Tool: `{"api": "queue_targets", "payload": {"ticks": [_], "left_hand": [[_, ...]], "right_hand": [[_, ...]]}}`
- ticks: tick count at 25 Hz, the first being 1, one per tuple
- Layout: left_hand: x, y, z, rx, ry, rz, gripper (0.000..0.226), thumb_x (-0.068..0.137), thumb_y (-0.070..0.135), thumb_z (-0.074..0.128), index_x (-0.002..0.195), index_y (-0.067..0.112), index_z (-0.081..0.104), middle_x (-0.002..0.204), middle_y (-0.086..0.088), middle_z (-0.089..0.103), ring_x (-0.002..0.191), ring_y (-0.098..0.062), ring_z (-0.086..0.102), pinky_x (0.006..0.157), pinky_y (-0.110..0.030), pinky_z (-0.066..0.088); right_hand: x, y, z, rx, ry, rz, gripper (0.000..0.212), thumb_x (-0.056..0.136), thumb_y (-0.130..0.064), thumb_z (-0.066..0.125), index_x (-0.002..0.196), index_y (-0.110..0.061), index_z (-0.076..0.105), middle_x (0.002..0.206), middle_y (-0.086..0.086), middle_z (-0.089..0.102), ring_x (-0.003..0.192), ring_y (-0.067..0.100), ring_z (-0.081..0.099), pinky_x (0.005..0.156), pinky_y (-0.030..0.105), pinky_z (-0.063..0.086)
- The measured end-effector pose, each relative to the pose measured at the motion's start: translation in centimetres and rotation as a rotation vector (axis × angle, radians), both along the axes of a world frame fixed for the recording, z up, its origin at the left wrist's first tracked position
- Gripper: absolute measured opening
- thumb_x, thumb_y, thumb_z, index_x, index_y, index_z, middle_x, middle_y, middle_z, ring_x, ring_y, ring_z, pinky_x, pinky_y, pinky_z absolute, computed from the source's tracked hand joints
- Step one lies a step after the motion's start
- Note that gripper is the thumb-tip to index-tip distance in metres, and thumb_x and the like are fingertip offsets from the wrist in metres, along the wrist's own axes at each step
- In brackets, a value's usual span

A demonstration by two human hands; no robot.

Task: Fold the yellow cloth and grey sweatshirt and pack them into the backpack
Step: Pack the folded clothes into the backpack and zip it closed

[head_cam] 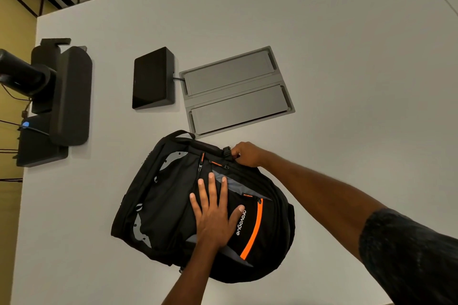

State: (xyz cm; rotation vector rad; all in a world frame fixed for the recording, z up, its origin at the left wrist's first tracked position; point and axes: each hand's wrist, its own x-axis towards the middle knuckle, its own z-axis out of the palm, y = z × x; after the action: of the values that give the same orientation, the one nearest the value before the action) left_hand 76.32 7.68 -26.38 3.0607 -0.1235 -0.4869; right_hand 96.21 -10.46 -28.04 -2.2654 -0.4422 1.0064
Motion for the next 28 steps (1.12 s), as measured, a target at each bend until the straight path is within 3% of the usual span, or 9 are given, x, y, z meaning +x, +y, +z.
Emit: {"api": "queue_targets", "payload": {"ticks": [4, 6, 10, 15, 23, 28], "left_hand": [[-0.1, 0.1, -0.2, -0.009, -0.001, 0.004, 0.091, 0.101, 0.081, 0.022, 0.172, 0.027, 0.007, 0.180, -0.010, -0.010, 0.166, -0.038, -0.009, 0.128, -0.064, -0.003], [0.0, 0.1, -0.5, -0.023, -0.008, 0.011, 0.091, 0.101, 0.081, 0.023, 0.172, 0.028, 0.007, 0.180, -0.009, -0.010, 0.166, -0.038, -0.009, 0.128, -0.063, -0.005], [0.2, 0.0, -0.6, -0.045, 0.028, 0.035, 0.092, 0.099, 0.084, 0.019, 0.172, 0.030, 0.001, 0.179, -0.006, -0.019, 0.164, -0.034, -0.020, 0.127, -0.059, -0.014], [0.7, 0.0, -0.6, -0.039, 0.066, 0.050, 0.093, 0.098, 0.085, 0.015, 0.171, 0.031, -0.005, 0.177, -0.004, -0.028, 0.162, -0.031, -0.029, 0.125, -0.057, -0.022], [0.8, -0.3, -0.5, -0.024, 0.121, 0.060, 0.096, 0.094, 0.088, 0.007, 0.171, 0.032, -0.007, 0.176, -0.004, -0.030, 0.160, -0.030, -0.033, 0.121, -0.054, -0.032], [1.3, -0.6, 0.1, -0.018, 0.172, 0.068, 0.099, 0.089, 0.088, 0.001, 0.168, 0.031, -0.018, 0.170, -0.004, -0.041, 0.154, -0.030, -0.045, 0.116, -0.054, -0.037]], "right_hand": [[-0.1, -0.7, 1.0, -0.088, -0.182, 0.042, 0.014, 0.097, -0.010, 0.061, 0.088, -0.016, 0.069, 0.094, 0.004, 0.063, 0.090, 0.027, 0.065, 0.079, 0.040, 0.054], [-1.0, -1.8, 1.2, -0.136, -0.291, 0.131, 0.007, 0.094, -0.009, 0.063, 0.092, -0.016, 0.062, 0.092, 0.002, 0.059, 0.086, 0.026, 0.063, 0.072, 0.038, 0.051], [-2.8, -6.3, 1.6, -0.155, -0.498, 0.209, 0.016, 0.089, -0.004, 0.067, 0.100, -0.014, 0.061, 0.099, 0.007, 0.063, 0.085, 0.024, 0.059, 0.061, 0.036, 0.042], [-6.1, -11.8, 2.3, -0.220, -0.545, 0.128, 0.031, 0.082, 0.008, 0.063, 0.102, -0.015, 0.063, 0.099, 0.004, 0.065, 0.082, 0.024, 0.061, 0.057, 0.036, 0.043], [-14.6, -13.9, 2.8, -0.283, -0.585, 0.029, 0.039, 0.068, 0.011, 0.075, 0.091, -0.019, 0.065, 0.086, -0.001, 0.065, 0.069, 0.022, 0.063, 0.048, 0.030, 0.031], [-19.5, -14.6, 3.4, -0.299, -0.613, 0.001, 0.025, 0.082, 0.000, 0.075, 0.087, -0.018, 0.059, 0.080, -0.003, 0.062, 0.063, 0.018, 0.058, 0.046, 0.029, 0.032]]}}
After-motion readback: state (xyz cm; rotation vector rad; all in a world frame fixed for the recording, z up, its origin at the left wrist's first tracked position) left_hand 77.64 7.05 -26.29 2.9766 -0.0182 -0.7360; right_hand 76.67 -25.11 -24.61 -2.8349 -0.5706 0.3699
